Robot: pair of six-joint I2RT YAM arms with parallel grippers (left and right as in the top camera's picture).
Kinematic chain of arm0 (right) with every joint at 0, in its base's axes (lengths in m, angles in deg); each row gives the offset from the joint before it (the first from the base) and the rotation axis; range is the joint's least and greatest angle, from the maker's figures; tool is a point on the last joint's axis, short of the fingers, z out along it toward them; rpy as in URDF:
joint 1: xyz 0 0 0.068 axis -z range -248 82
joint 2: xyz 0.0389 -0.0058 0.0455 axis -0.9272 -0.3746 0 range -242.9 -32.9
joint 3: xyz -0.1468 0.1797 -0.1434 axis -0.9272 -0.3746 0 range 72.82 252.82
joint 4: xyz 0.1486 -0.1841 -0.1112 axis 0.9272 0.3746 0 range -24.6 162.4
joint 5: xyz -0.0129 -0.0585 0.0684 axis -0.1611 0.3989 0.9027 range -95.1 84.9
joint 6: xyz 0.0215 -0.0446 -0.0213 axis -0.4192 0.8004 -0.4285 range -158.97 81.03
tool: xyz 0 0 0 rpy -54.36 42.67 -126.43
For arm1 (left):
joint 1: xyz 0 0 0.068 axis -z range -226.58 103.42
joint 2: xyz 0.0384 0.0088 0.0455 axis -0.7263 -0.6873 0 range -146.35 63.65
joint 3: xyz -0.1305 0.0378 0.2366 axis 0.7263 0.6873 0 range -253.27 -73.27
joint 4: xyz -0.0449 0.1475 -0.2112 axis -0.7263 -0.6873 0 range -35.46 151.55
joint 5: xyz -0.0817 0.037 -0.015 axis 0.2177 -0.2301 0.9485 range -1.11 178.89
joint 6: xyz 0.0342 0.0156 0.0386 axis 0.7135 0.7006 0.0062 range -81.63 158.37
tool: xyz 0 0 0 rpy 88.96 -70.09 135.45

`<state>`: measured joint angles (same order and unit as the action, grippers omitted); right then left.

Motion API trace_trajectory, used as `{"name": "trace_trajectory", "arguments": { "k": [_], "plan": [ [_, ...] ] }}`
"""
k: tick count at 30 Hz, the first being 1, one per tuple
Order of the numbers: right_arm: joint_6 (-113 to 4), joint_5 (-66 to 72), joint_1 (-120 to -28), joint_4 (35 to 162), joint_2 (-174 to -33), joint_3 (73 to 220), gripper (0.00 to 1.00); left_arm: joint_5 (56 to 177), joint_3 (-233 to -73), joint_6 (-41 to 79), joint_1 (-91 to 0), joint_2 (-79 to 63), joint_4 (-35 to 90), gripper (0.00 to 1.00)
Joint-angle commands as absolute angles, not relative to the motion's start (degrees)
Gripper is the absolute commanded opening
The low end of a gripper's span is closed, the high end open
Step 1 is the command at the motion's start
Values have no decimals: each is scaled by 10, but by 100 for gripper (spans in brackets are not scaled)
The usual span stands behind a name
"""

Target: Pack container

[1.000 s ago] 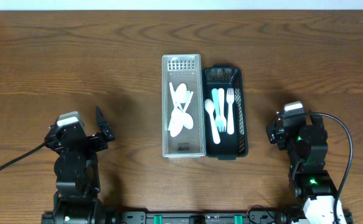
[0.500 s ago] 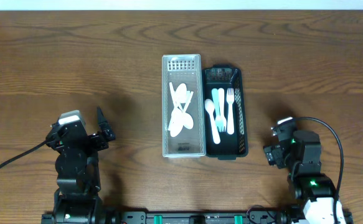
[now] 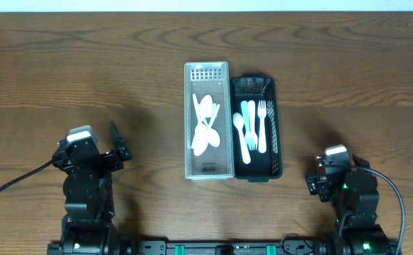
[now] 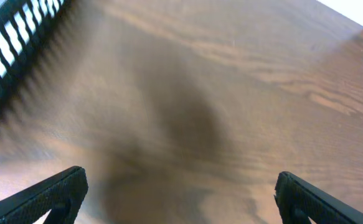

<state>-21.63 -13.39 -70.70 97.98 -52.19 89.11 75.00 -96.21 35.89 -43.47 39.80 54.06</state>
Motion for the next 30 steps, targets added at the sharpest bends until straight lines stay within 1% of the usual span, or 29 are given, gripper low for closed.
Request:
{"name": "trace_trajectory", "arguments": {
  "k": [1,4,8,10,15,19,25,30],
  "plan": [
    [-360,-111,-718,977,-488,888,99,745,-962,368,-433,398,541,98],
    [-444,-128,-718,972,-464,876,99,745,-962,368,-433,398,541,98],
    [-606,-186,-718,931,-421,828,99,745,-962,368,-433,398,541,98],
    [-627,-187,-718,894,-400,800,99,745,-962,368,-433,398,541,98],
    [-581,-189,-719,865,-369,792,99,745,-962,368,-433,398,541,98],
    [-512,-180,-722,866,-336,792,99,745,-962,368,-433,398,541,98],
    [-389,-77,-728,829,-332,781,99,745,-962,368,-433,398,541,98],
    [-387,-94,-729,827,-332,781,99,745,-962,368,-433,398,541,98]
  ]
}}
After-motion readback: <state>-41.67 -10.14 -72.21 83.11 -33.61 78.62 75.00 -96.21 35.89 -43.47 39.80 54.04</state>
